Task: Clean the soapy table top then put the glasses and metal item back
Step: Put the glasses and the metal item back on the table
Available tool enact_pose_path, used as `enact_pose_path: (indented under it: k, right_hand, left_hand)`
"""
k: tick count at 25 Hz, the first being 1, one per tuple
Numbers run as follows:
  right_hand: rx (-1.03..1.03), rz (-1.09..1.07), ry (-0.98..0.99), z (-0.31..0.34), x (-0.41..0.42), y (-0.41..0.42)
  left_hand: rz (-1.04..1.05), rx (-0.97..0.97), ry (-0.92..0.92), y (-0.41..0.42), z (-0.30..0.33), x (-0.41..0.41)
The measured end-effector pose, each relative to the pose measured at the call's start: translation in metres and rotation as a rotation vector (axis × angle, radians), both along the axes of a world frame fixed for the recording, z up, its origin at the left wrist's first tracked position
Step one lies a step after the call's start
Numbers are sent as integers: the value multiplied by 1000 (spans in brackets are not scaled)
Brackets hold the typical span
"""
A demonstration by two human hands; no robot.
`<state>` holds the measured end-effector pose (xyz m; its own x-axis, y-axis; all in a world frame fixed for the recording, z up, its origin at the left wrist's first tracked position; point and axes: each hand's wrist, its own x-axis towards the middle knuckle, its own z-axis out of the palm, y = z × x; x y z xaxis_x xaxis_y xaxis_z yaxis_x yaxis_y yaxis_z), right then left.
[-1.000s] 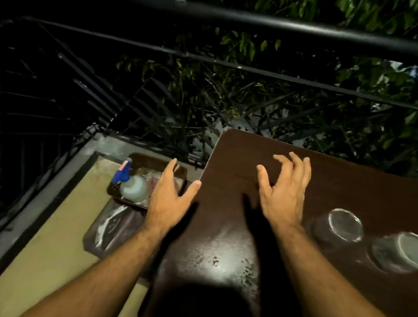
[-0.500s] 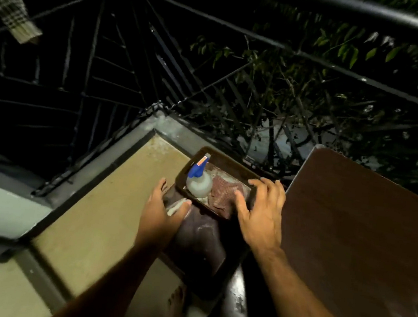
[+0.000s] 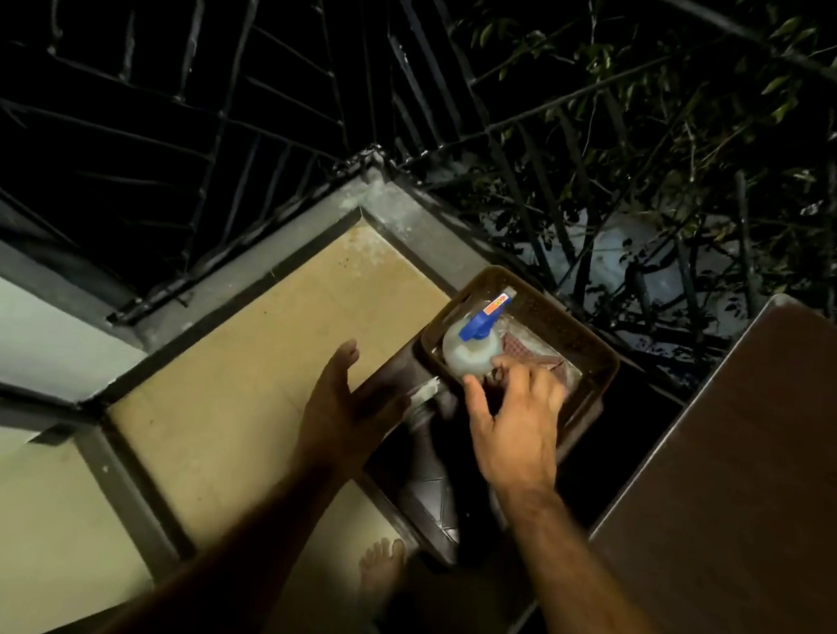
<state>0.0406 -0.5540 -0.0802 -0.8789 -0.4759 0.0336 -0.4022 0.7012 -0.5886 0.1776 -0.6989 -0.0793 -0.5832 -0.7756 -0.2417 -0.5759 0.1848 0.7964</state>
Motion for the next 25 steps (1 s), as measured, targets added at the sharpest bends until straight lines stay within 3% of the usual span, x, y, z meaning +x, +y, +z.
enact_pose_path:
  k: [7, 17, 21, 25]
  right_hand:
    - [2, 21, -110, -35, 18, -15]
    - [-57, -2, -330, -79, 33, -35]
    - [14, 22, -306, -86, 35, -46]
    - [165, 53, -463, -90, 29, -49]
  left_hand:
    - [-42, 137, -27, 4, -27, 0]
    - [-129, 17, -52, -8, -74, -4]
    - [-138, 19, 55, -11, -93, -3]
    - [-150, 86, 40, -13, -96, -1]
